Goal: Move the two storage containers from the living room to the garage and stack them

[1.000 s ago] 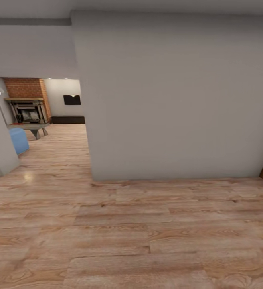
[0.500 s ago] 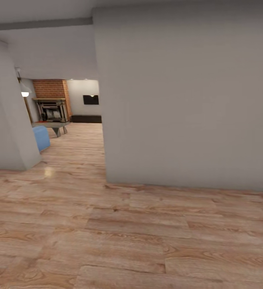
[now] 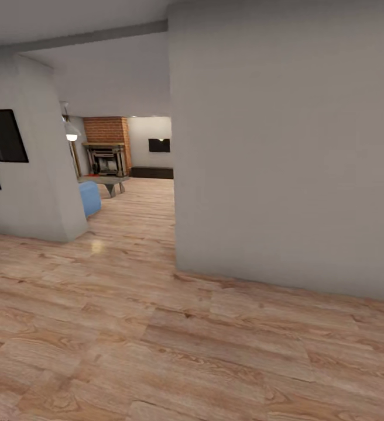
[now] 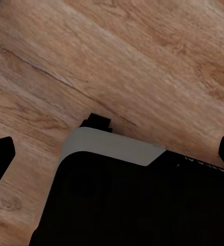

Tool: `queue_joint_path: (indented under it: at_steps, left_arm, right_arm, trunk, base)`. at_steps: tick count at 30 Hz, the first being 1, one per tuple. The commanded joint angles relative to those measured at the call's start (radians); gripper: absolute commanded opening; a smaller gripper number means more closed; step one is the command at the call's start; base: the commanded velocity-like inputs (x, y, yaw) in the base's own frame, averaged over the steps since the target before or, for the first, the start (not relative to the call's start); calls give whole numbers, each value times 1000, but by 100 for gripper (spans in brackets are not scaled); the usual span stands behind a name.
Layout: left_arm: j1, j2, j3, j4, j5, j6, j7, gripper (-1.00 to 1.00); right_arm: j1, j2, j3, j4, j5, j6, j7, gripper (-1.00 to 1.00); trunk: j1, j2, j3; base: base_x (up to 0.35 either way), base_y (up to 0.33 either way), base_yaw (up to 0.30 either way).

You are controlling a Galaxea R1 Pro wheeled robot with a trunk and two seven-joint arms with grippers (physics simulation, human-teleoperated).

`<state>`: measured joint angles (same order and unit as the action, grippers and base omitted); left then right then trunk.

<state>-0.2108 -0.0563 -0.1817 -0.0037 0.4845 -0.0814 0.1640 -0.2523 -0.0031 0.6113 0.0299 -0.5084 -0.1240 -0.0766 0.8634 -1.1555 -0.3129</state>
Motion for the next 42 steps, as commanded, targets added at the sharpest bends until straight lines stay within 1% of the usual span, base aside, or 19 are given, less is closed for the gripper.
queue_joint_path:
  at_steps: [1, 18, 42]
  left_arm:
    - [-1, 0, -8, 1, 8, -3, 3, 100]
    - [-1, 0, -8, 1, 8, -1, 3, 100]
    - [-1, 0, -8, 1, 9, -1, 3, 100]
  right_arm:
    - [-1, 1, 8, 2, -9, -5, 0, 100]
    - [-1, 0, 8, 2, -9, -5, 0, 100]
    - [-1, -3, 8, 2, -9, -3, 7, 100]
  trunk:
    - [1, -1, -1]
    - [1, -1, -1]
    - [1, -1, -1]
  base:
    - [321, 0, 267]
    - [321, 0, 261]
    - [321, 0, 16]
